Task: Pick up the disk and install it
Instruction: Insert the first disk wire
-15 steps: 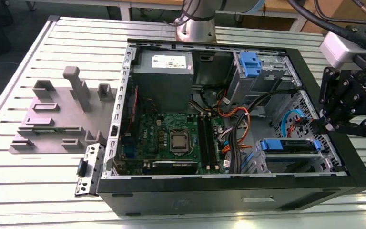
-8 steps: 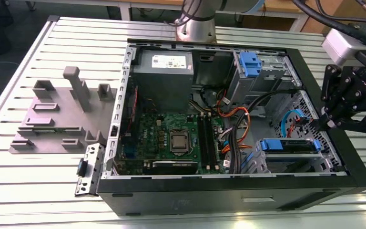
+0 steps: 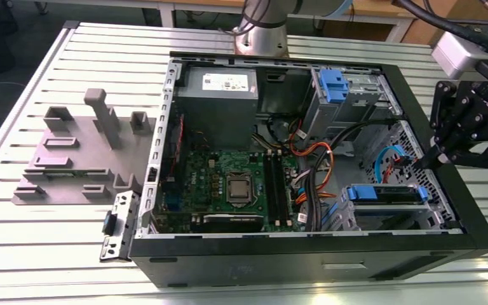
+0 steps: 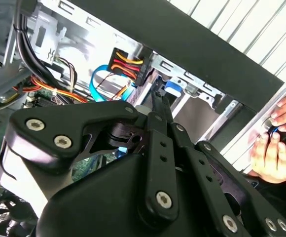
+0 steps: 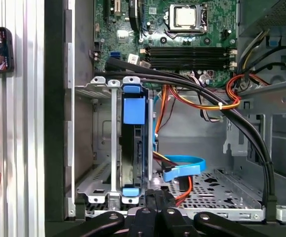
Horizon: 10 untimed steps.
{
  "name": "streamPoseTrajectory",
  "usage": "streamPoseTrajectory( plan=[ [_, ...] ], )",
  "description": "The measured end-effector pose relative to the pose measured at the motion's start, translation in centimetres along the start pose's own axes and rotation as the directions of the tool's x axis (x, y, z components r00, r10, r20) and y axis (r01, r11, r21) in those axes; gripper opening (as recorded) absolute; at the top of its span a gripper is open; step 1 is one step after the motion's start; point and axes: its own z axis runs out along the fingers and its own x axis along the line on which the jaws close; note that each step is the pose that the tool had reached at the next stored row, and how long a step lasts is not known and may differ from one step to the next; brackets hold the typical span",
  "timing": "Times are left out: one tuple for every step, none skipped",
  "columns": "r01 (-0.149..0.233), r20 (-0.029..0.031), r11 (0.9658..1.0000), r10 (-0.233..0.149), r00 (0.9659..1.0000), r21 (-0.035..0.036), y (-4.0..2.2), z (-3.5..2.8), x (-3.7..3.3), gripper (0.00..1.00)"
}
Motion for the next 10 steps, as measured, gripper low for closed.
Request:
streamPoseTrajectory(
  plan=[
    [0.000, 0.0000, 1.0000, 0.000, 1.0000, -0.0011, -0.08, 0.01, -0.10, 0.11],
    [0.000, 0.0000, 1.0000, 0.000, 1.0000, -0.0028, -0.15, 0.03, -0.19, 0.11],
    [0.000, 0.0000, 1.0000, 0.000, 1.0000, -0.0052, -0.22, 0.05, -0.28, 0.11],
    [0.000, 0.0000, 1.0000, 0.000, 1.0000, -0.0081, -0.30, 0.07, -0.36, 0.11],
    [0.000, -0.0001, 0.9999, 0.000, 1.0000, -0.0108, -0.35, 0.08, -0.43, 0.11],
    [0.000, -0.0001, 0.9999, 0.000, 1.0000, -0.0115, -0.35, 0.08, -0.44, 0.11],
    [0.000, -0.0002, 0.9999, 0.000, 1.0000, -0.0115, -0.35, 0.08, -0.44, 0.11],
    [0.000, -0.0002, 0.9999, 0.000, 1.0000, -0.0116, -0.35, 0.08, -0.45, 0.11],
    [0.000, -0.0002, 0.9999, 0.000, 1.0000, -0.0117, -0.35, 0.08, -0.45, 0.11],
    [0.000, -0.0002, 0.9999, 0.000, 1.0000, -0.0117, -0.35, 0.08, -0.45, 0.11]
  ],
)
